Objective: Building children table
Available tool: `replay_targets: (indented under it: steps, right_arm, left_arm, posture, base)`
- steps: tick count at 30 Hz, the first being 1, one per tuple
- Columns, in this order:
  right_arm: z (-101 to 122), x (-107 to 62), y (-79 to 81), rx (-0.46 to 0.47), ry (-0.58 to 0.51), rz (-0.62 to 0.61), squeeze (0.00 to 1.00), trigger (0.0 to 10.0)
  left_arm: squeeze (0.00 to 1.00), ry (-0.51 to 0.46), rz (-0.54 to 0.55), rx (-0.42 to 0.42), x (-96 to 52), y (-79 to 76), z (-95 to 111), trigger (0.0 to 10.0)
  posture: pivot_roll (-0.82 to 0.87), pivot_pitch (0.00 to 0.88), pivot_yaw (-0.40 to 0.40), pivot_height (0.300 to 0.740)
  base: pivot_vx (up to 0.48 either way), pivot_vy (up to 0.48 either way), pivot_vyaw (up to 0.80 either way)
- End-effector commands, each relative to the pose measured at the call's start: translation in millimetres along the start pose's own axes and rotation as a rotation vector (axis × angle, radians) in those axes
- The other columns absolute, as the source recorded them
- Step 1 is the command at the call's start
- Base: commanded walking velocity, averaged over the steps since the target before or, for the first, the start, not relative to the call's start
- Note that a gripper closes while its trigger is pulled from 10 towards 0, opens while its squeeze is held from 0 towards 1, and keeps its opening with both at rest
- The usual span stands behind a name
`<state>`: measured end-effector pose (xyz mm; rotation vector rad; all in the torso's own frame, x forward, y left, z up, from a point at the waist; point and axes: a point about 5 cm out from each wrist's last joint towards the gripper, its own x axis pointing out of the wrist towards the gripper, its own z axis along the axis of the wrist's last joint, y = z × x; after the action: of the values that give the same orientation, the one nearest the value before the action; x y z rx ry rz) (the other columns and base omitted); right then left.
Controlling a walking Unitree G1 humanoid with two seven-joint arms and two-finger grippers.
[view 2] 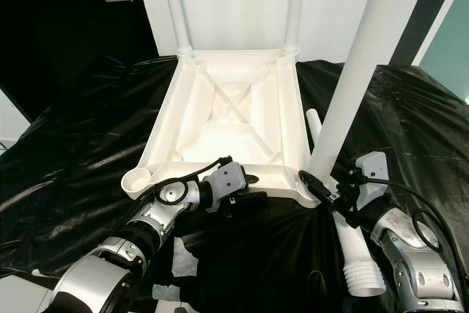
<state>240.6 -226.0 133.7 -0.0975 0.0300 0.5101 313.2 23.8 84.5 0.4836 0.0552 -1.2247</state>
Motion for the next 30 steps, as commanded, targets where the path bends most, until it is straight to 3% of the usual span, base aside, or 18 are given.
replay_targets:
  steps: [1, 5, 6, 8, 11, 14, 16, 19, 22, 23, 25, 26, 28, 30]
  right_arm:
    - [-13.9, 1.9, 13.6, 0.100, -0.007, -0.116, 0.00, 0.0]
    - [-12.3, -1.1, 22.8, 0.080, -0.100, -0.308, 0.00, 0.0]
    - [-12.3, -1.1, 22.8, 0.080, -0.100, -0.308, 0.00, 0.0]
    - [-12.7, -5.0, 33.5, 0.068, -0.113, -0.401, 0.00, 0.0]
    - [-12.9, -5.8, 35.2, 0.067, -0.111, -0.430, 0.00, 0.0]
    - [-11.2, -6.7, 32.6, 0.078, -0.125, -0.586, 0.00, 0.0]
    - [-11.2, -6.7, 32.6, 0.078, -0.125, -0.586, 0.00, 0.0]
    - [-8.7, -3.6, 32.0, 0.071, -0.137, -0.686, 0.00, 0.0]
    - [-8.6, 1.7, 35.6, 0.082, -0.137, -0.665, 0.00, 0.0]
    - [-8.8, 5.3, 40.4, 0.082, -0.131, -0.613, 0.00, 10.0]
    - [-8.9, 7.6, 43.8, 0.082, -0.127, -0.576, 0.00, 10.0]
    - [-8.0, 10.4, 48.2, 0.106, -0.139, -0.513, 1.00, 10.0]
    - [-4.0, 16.8, 52.5, 0.100, -0.150, -0.393, 1.00, 10.0]
    - [-1.7, 18.6, 52.6, 0.075, -0.153, -0.361, 1.00, 10.0]
  left_arm:
    - [0.00, 0.096, 0.097, -0.076, -5.3, -5.5, -23.6, 10.0]
    - [0.00, 0.095, 0.093, -0.070, -4.7, -5.3, -22.6, 10.0]
    - [0.00, 0.095, 0.093, -0.070, -4.7, -5.3, -22.6, 10.0]
    - [0.00, 0.098, 0.106, -0.067, -6.7, -1.7, -22.4, 10.0]
    - [0.00, 0.099, 0.112, -0.068, -7.8, -0.3, -22.7, 10.0]
    - [0.00, 0.106, 0.116, -0.069, -10.8, -0.8, -26.0, 10.0]
    - [0.00, 0.106, 0.116, -0.069, -10.8, -0.8, -26.0, 10.0]
    - [0.00, 0.108, 0.114, -0.072, -10.8, -2.9, -27.4, 10.0]
    - [0.00, 0.105, 0.113, -0.075, -9.6, -3.7, -26.8, 10.0]
    - [0.00, 0.104, 0.113, -0.076, -8.8, -3.9, -26.2, 10.0]
    - [0.00, 0.102, 0.113, -0.077, -8.3, -4.0, -25.8, 10.0]
    - [0.00, 0.101, 0.113, -0.078, -7.9, -4.1, -25.5, 10.0]
    - [0.00, 0.100, 0.113, -0.078, -7.6, -4.1, -25.3, 10.0]
    - [0.00, 0.100, 0.113, -0.079, -7.5, -4.1, -25.3, 10.0]
  posture:
    - [-0.05, 0.000, 0.028, 0.740]
    - [-0.04, 0.000, 0.021, 0.740]
    - [-0.04, 0.000, 0.021, 0.740]
    - [-0.03, 0.000, 0.013, 0.740]
    - [-0.03, 0.000, 0.013, 0.740]
    - [-0.02, 0.000, 0.003, 0.740]
    - [-0.02, 0.000, 0.003, 0.740]
    - [-0.03, 0.000, 0.001, 0.740]
    - [-0.03, 0.000, 0.001, 0.740]
    - [-0.03, 0.000, 0.001, 0.740]
    - [-0.03, 0.000, 0.001, 0.740]
    - [-0.03, 0.000, 0.000, 0.740]
    - [-0.04, 0.000, 0.002, 0.740]
    - [-0.04, 0.000, 0.002, 0.740]
  base:
    - [0.000, 0.000, 0.00]
    - [0.000, 0.000, 0.00]
    - [0.000, 0.000, 0.00]
    - [0.000, 0.000, 0.00]
    - [0.000, 0.000, 0.00]
    - [0.000, 0.000, 0.00]
    - [0.000, 0.000, 0.00]
    - [0.000, 0.000, 0.00]
    - [0.000, 0.000, 0.00]
    - [0.000, 0.000, 0.00]
    - [0.000, 0.000, 0.00]
    - [0.000, 0.000, 0.00]
    - [0.000, 0.000, 0.00]
    - [0.000, 0.000, 0.00]
